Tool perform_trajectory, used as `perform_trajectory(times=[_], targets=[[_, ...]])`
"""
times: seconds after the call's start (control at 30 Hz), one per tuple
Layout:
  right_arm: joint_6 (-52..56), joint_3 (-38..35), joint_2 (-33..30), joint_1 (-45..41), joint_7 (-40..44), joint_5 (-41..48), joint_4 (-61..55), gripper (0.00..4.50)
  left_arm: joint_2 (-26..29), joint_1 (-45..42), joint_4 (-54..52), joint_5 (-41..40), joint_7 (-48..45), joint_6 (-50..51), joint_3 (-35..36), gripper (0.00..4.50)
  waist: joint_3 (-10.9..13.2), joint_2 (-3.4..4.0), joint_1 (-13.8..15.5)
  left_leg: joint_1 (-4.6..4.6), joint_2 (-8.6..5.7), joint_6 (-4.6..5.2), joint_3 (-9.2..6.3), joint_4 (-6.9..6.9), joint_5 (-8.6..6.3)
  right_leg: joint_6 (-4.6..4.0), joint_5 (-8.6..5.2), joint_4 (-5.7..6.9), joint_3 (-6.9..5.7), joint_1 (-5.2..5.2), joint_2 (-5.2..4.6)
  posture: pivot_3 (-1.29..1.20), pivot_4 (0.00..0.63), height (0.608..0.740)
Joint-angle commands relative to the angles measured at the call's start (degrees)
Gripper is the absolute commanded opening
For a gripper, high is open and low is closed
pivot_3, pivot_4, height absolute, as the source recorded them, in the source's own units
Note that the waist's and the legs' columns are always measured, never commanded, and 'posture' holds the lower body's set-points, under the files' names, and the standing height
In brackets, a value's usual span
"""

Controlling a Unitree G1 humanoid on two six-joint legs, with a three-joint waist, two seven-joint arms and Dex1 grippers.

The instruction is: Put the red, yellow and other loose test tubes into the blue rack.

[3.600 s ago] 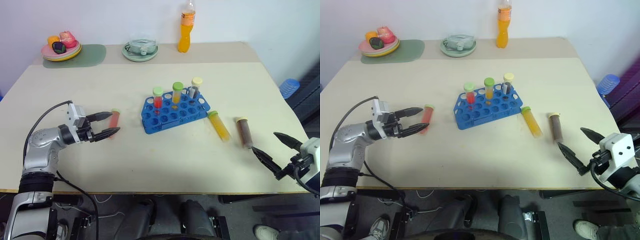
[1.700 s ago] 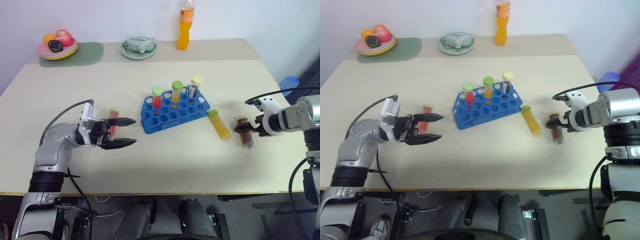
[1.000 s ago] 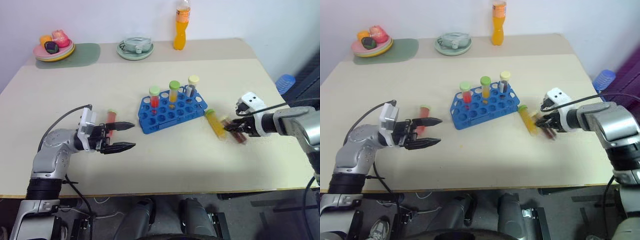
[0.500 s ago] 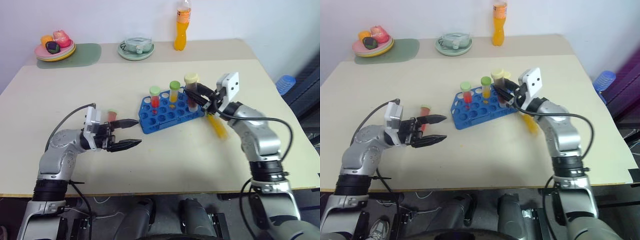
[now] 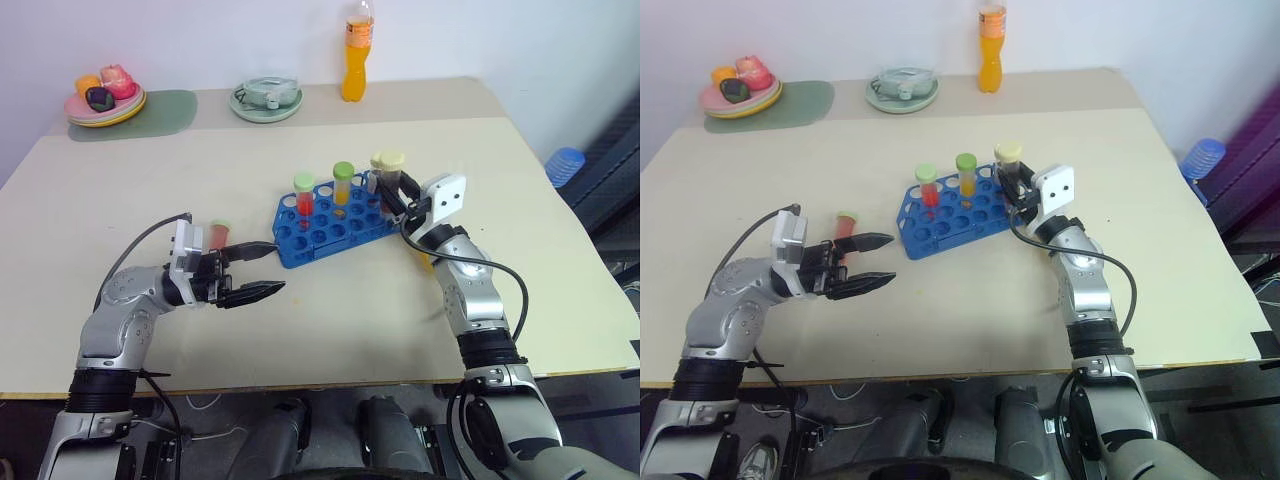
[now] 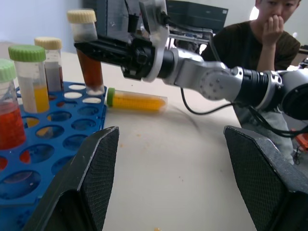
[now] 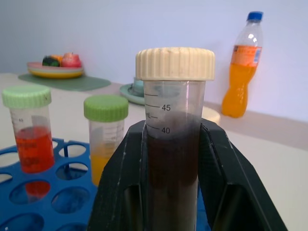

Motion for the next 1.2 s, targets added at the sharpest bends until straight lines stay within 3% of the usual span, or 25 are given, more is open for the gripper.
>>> perform_trajectory(times=[0.03,0.67,0.83,1.03,1.2], targets=[[-1.78,-0.18,0.51,0.26,-0.15,0.09,-0.39,0.77,0.07,0.46,-1.73,-1.17,0.03,-0.98,1.07,3.57,0.00,0.00,-0.03,0.01,0.01,0.00,0.02,-0.01,0.00,0.00,0.00,0.02,0.03,-0.01,0.00,0.00,0.150,0.740],[-5.46,-1.83,1.90,-2.47,-4.37,0.05,8.73,0.77,-0.62,-0.04,-1.93,-1.39,0.67,-0.98,0.81,3.57,-0.01,0.01,0.02,0.10,0.04,0.01,0.19,-0.02,-0.01,-0.01,0.01,0.03,0.19,0.01,0.05,0.00,0.150,0.740],[-4.68,-3.54,3.52,-1.59,-0.38,5.88,6.60,0.77,-1.26,-0.38,-2.12,-1.52,1.52,-0.89,0.71,3.57,-0.01,0.01,-0.01,0.10,0.06,0.01,0.20,-0.02,-0.01,-0.01,0.01,0.03,0.20,0.01,0.07,0.00,0.150,0.740],[-8.14,-2.19,3.01,-1.41,-3.41,0.49,6.35,3.70,-1.88,-0.16,-2.67,-1.56,2.15,-0.70,0.37,3.57,-0.01,0.01,-0.13,0.10,0.09,0.01,0.29,-0.10,-0.01,-0.01,0.01,0.06,0.30,-0.08,0.09,0.00,0.150,0.740],[-2.88,-1.69,1.43,0.43,-2.40,1.29,-0.47,3.70,-2.13,-0.18,-2.98,-1.53,2.54,-0.50,0.14,3.57,-0.01,0.01,0.00,0.10,0.10,0.01,0.32,-0.11,-0.01,-0.01,0.01,0.06,0.34,-0.09,0.11,0.00,0.150,0.740]])
